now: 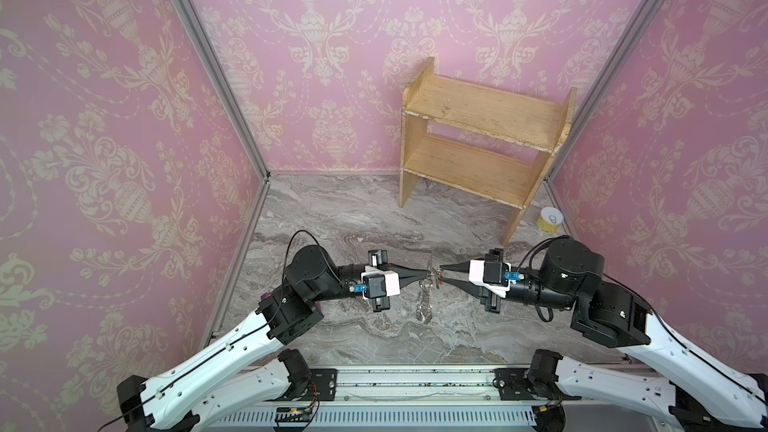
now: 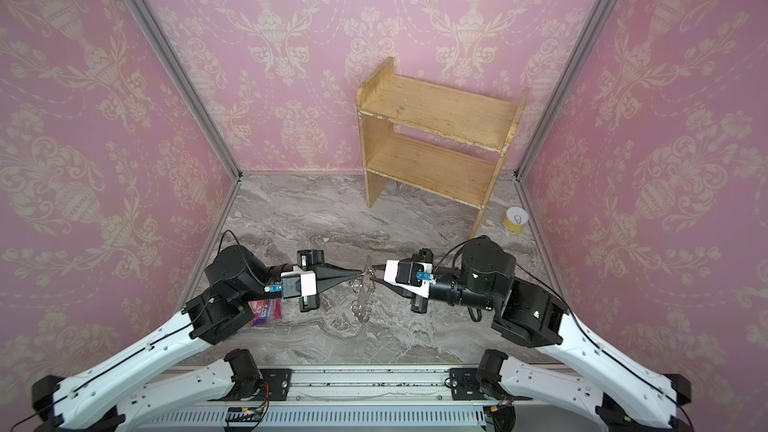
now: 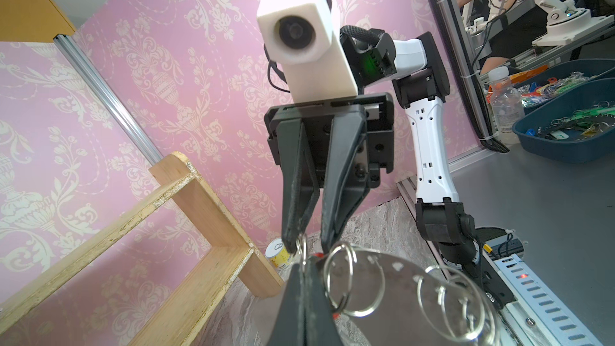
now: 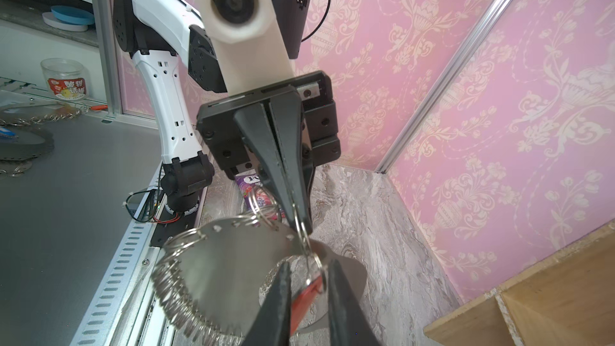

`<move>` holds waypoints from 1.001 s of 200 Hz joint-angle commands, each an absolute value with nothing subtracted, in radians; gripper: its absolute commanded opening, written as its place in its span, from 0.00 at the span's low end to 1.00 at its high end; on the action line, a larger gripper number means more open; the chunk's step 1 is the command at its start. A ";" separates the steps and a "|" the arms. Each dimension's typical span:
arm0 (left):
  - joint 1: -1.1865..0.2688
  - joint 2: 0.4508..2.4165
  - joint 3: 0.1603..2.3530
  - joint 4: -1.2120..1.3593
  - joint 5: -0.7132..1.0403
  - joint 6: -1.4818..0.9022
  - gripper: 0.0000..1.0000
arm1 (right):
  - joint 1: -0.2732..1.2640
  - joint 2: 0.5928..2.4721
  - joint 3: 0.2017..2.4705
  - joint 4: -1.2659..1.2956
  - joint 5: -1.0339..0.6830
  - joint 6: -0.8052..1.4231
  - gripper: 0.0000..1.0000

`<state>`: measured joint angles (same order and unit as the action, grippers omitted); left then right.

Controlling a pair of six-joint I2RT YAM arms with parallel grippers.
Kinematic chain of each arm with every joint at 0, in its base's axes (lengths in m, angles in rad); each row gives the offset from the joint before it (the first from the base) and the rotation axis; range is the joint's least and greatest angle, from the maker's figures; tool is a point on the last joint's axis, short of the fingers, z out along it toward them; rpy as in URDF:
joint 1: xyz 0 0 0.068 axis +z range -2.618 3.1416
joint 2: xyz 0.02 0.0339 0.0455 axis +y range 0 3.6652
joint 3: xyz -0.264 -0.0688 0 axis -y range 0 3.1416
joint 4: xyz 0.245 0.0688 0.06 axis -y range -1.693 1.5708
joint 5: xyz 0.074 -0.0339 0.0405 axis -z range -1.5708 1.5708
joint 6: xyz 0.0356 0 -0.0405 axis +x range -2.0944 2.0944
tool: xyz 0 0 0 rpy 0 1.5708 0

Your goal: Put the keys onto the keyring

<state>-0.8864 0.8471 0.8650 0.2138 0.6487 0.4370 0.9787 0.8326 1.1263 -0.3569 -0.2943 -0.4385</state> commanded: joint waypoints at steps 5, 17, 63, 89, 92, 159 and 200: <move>-0.877 0.844 0.856 0.284 0.681 0.400 0.00 | 0.985 0.839 1.155 -0.372 -0.274 -0.460 0.18; -0.876 0.844 0.854 0.291 0.688 0.397 0.00 | 0.985 0.839 1.157 -0.374 -0.271 -0.462 0.17; -0.871 0.845 0.853 0.312 0.687 0.382 0.00 | 0.985 0.829 1.155 -0.374 -0.282 -0.456 0.10; -0.868 0.850 0.855 0.324 0.687 0.375 0.00 | 0.985 0.822 1.155 -0.380 -0.287 -0.451 0.09; -0.868 0.850 0.854 0.326 0.689 0.374 0.00 | 0.986 0.821 1.156 -0.380 -0.288 -0.451 0.09; -0.865 0.878 0.827 0.472 0.681 0.315 0.00 | 0.985 0.832 1.151 -0.382 -0.310 -0.432 0.00; -0.864 0.903 0.815 0.573 0.692 0.273 0.00 | 0.986 0.849 1.120 -0.328 -0.327 -0.397 0.00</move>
